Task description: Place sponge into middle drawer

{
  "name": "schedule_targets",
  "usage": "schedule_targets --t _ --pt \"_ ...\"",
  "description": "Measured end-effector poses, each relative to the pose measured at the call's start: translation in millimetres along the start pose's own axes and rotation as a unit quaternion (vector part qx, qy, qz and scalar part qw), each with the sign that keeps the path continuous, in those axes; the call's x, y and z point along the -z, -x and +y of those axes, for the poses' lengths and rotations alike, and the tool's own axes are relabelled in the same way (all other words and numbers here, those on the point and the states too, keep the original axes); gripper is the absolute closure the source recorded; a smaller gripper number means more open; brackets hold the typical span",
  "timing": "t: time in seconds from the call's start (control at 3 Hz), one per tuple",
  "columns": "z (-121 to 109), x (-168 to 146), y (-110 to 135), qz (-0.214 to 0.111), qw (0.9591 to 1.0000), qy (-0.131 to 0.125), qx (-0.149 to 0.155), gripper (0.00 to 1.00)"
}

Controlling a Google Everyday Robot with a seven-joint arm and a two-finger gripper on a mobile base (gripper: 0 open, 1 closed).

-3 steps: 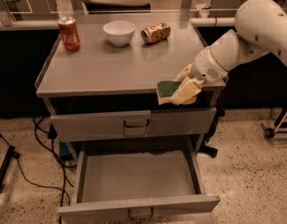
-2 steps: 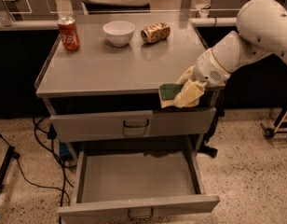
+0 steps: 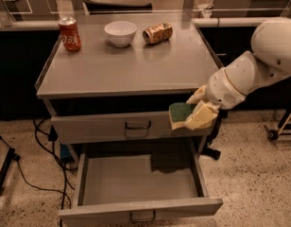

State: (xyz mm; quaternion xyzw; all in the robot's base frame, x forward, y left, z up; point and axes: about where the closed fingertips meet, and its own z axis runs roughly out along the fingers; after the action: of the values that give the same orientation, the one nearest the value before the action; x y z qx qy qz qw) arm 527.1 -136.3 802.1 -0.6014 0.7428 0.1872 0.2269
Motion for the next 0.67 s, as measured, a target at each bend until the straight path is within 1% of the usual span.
schedule_targets --t 0.33,0.67 --pt "13 -35 -33 -0.018 0.9998 0.000 -0.008 1.00" --pt "12 -81 -58 -0.055 0.9985 0.009 0.000 1.00"
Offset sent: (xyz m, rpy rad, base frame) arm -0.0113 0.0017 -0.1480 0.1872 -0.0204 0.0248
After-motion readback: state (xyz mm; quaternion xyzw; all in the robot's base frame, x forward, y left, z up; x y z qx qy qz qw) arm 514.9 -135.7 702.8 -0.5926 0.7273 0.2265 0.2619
